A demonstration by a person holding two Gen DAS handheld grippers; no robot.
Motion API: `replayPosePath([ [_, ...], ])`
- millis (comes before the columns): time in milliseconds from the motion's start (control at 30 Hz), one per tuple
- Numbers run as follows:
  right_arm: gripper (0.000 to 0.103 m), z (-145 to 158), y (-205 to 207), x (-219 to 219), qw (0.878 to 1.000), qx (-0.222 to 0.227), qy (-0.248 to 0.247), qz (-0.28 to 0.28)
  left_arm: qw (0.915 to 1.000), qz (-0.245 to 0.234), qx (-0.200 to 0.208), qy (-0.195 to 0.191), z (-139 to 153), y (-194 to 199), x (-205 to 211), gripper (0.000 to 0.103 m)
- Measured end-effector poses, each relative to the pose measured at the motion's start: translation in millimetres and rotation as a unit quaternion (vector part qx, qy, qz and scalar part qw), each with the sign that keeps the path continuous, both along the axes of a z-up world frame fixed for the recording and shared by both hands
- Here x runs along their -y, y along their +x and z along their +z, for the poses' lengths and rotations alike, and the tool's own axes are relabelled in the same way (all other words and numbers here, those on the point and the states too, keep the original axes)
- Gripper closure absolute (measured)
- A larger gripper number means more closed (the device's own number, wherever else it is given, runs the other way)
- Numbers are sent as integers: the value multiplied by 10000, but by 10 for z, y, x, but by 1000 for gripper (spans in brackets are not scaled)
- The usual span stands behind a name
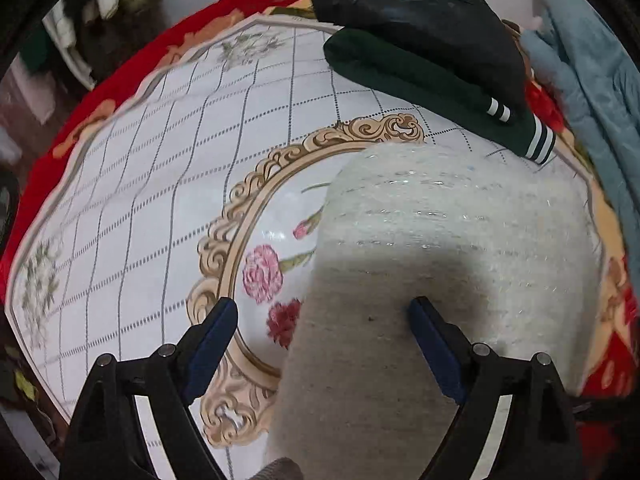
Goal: Fold large clothes
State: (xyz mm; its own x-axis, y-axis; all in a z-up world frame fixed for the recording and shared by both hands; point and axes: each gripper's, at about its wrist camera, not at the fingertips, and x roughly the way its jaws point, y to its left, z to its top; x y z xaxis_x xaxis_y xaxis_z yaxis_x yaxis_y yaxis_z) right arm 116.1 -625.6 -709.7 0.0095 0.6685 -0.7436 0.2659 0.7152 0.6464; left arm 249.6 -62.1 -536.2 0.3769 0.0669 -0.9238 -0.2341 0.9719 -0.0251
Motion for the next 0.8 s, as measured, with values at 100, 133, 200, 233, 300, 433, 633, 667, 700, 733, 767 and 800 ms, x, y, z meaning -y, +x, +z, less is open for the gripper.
replayPosePath([
  [100, 20, 349, 222, 106, 9984, 498, -185, -177, 9999, -72, 7, -81, 6, 2, -51, 16],
  [133, 18, 419, 329, 145, 9971, 672, -148, -327, 9999, -103, 21, -45, 11, -6, -41, 16],
  [200, 18, 462, 660, 139, 9938, 966, -13, -553, 9998, -182, 50, 78, 41, -30, 10, 17],
  [233, 18, 417, 789, 115, 9934, 1001, 37, -561, 9996, -226, 68, 145, 52, -30, 38, 17],
  [300, 16, 199, 1191, -128, 9956, 796, 343, -358, 9989, -329, 73, 337, 67, -30, 109, 18],
  [433, 51, 48, 1304, -459, 9971, 676, 232, 267, 9984, -339, 40, 459, 66, 10, 97, 17],
  [633, 93, 280, 948, -41, 9968, 729, -111, -298, 9990, -316, -111, 282, 39, -28, 72, 16],
  [667, 93, 134, 896, -1, 9979, 539, -262, -265, 9989, -344, -136, 293, 38, -43, 101, 16],
  [700, 92, 24, 856, 24, 9985, 393, -278, -256, 9986, -386, -149, 334, 55, -64, 131, 16],
  [733, 92, -43, 842, 39, 9989, 300, -276, -238, 9984, -397, -157, 364, 75, -77, 145, 16],
  [767, 92, -70, 838, 57, 9988, 290, -340, -196, 9985, -377, -161, 372, 110, -98, 136, 16],
  [800, 91, -75, 846, 38, 9983, 358, -461, -94, 9987, -343, -173, 330, 130, -109, 112, 16],
])
